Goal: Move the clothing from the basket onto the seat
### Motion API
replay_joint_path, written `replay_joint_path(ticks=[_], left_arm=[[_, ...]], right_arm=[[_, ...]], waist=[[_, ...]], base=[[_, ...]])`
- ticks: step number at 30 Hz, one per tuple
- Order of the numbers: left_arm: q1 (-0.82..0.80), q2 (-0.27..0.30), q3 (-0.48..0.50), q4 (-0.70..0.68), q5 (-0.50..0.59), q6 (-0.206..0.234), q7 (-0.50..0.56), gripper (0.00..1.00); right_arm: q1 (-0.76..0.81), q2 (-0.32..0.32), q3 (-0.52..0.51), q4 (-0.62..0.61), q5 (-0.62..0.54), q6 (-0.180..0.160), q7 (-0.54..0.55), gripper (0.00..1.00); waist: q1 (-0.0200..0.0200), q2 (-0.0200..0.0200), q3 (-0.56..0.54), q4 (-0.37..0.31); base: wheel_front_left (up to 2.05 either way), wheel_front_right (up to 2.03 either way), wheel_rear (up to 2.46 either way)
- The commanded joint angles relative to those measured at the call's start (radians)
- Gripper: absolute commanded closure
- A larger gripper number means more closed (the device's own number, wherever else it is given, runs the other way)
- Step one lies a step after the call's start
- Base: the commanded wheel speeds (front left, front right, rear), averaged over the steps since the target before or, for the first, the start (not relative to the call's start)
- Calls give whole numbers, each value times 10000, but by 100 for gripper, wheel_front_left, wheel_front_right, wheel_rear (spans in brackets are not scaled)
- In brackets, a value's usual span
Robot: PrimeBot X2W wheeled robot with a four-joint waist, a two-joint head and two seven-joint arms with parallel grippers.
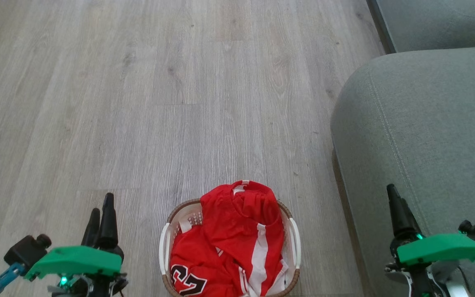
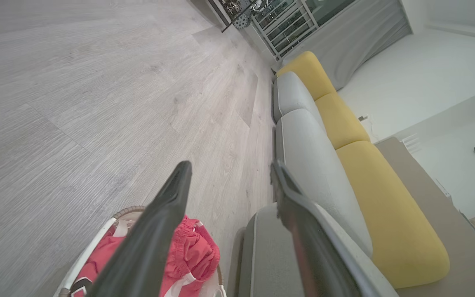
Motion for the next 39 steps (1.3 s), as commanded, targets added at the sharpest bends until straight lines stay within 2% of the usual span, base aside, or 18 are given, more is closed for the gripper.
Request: replay_joint_path(ticks=[1,39], left_arm=[[-208,120,73,-441,291,21,-128,0],[317,164,-377,-970,5059,696,-1210,0]], right_arm=[[-392,-76,135,-448,-277,45,-121,0],[-389,-93,867,-888,-4858,72,-1212,0]], waist=[[0,0,-3,0],[0,0,41,42]], base=[[0,0,0],[0,0,0]])
